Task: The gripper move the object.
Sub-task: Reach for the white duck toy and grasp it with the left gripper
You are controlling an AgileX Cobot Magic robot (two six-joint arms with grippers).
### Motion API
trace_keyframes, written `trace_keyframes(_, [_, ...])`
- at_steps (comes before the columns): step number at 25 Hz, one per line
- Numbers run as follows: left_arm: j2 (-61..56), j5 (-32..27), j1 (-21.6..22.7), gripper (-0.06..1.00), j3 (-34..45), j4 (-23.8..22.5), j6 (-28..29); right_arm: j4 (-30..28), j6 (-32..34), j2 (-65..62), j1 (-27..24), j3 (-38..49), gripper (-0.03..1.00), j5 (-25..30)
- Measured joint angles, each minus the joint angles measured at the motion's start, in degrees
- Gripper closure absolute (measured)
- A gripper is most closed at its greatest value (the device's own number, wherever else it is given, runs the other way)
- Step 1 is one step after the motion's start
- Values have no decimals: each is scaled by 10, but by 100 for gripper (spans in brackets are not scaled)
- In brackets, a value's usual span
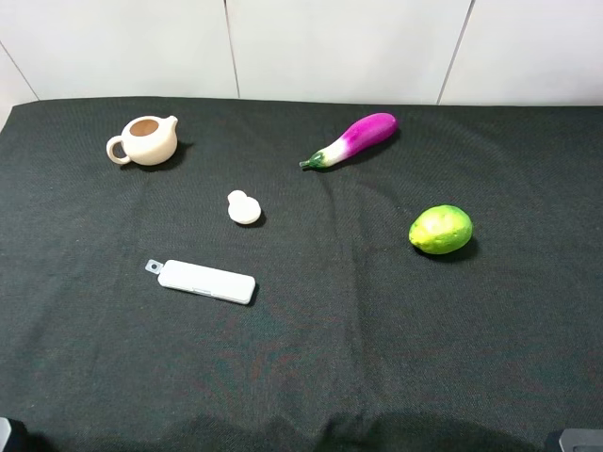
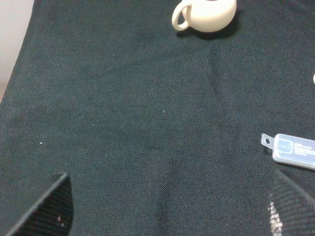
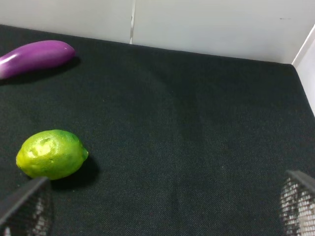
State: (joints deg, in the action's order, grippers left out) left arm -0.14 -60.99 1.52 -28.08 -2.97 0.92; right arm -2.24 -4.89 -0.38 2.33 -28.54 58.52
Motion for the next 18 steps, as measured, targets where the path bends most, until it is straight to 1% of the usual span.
trace_keyframes(18, [0,0,0,12,0,0,0,0,0,0,0,0,27,0])
